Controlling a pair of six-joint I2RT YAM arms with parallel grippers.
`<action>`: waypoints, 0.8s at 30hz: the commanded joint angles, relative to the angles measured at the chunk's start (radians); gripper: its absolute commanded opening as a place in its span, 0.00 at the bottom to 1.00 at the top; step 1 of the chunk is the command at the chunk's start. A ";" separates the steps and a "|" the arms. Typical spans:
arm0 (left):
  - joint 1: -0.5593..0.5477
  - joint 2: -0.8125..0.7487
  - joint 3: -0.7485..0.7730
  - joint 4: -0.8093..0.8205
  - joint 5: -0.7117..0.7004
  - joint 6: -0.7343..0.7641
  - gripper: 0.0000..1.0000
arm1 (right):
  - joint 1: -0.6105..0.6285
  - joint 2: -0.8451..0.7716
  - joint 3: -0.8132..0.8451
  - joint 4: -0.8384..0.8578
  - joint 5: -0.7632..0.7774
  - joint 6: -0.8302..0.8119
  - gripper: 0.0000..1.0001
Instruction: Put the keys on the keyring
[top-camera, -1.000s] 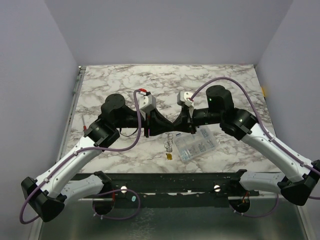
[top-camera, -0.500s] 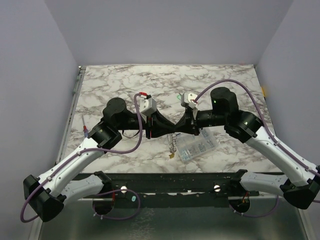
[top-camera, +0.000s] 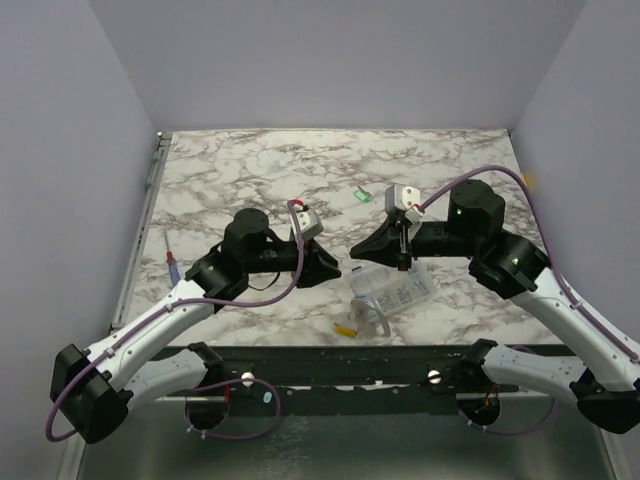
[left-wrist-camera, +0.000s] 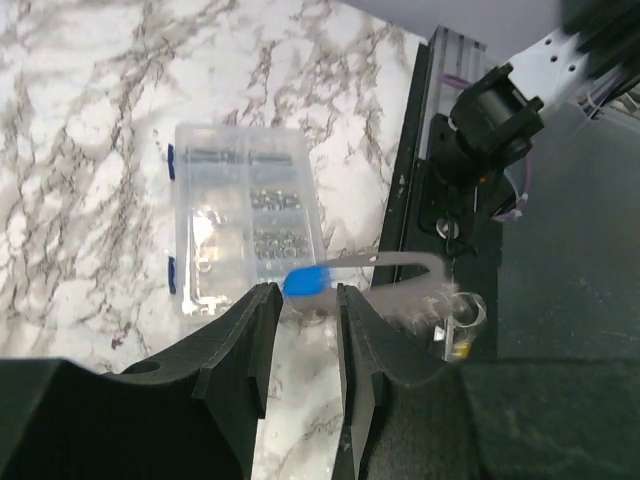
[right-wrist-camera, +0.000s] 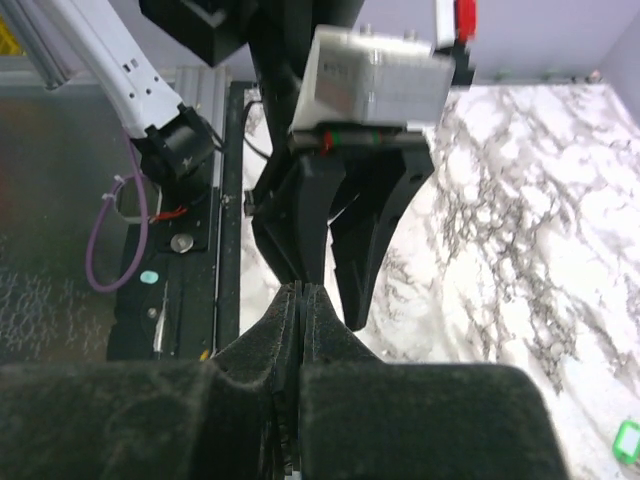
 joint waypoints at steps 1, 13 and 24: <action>-0.002 -0.034 -0.020 -0.045 -0.055 0.018 0.38 | 0.006 -0.005 -0.005 0.059 -0.004 0.013 0.01; -0.002 -0.166 -0.050 -0.120 -0.384 -0.024 0.48 | 0.006 0.123 -0.075 0.148 0.385 0.222 0.01; -0.014 -0.102 -0.108 -0.283 -0.432 -0.250 0.56 | 0.005 0.226 -0.203 -0.063 0.495 0.519 0.65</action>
